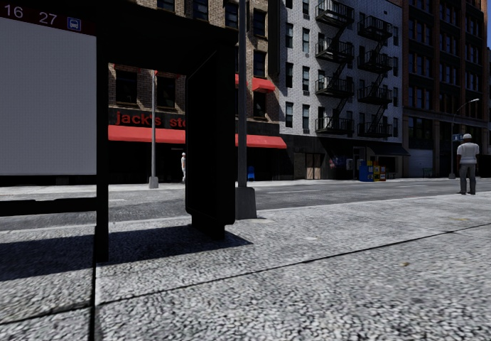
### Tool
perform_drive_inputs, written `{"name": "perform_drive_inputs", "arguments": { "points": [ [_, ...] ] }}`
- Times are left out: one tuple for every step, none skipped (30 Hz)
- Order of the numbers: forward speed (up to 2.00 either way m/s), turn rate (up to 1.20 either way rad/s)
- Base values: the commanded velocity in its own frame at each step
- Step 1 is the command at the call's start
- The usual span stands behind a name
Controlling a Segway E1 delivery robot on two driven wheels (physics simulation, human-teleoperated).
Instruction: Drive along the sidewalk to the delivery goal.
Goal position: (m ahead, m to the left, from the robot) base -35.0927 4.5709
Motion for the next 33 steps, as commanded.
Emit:
{"name": "perform_drive_inputs", "arguments": {
  "points": [
    [0.32, 0.19],
    [0.53, 0.23],
    [0.75, 0.30],
    [0.75, 0.30],
    [0.82, 0.43],
    [0.84, 0.48],
    [0.84, 0.51],
    [0.84, 0.51],
    [0.84, 0.51],
    [0.84, 0.52],
    [0.84, 0.53],
    [0.84, 0.57],
    [0.84, 0.57],
    [0.84, 0.60],
    [0.84, 0.67],
    [0.84, 0.72],
    [0.84, 0.75],
    [0.84, 0.75],
    [0.84, 0.79],
    [0.84, 0.80],
    [0.84, 0.80],
    [0.84, 0.80],
    [0.87, 0.81],
    [0.91, 0.86],
    [0.94, 0.92],
    [0.94, 0.92],
    [0.95, 0.93],
    [0.95, 0.93],
    [0.95, 0.93],
    [0.95, 0.93],
    [0.96, 0.93],
    [0.98, 0.93],
    [0.99, 0.93]
  ]
}}
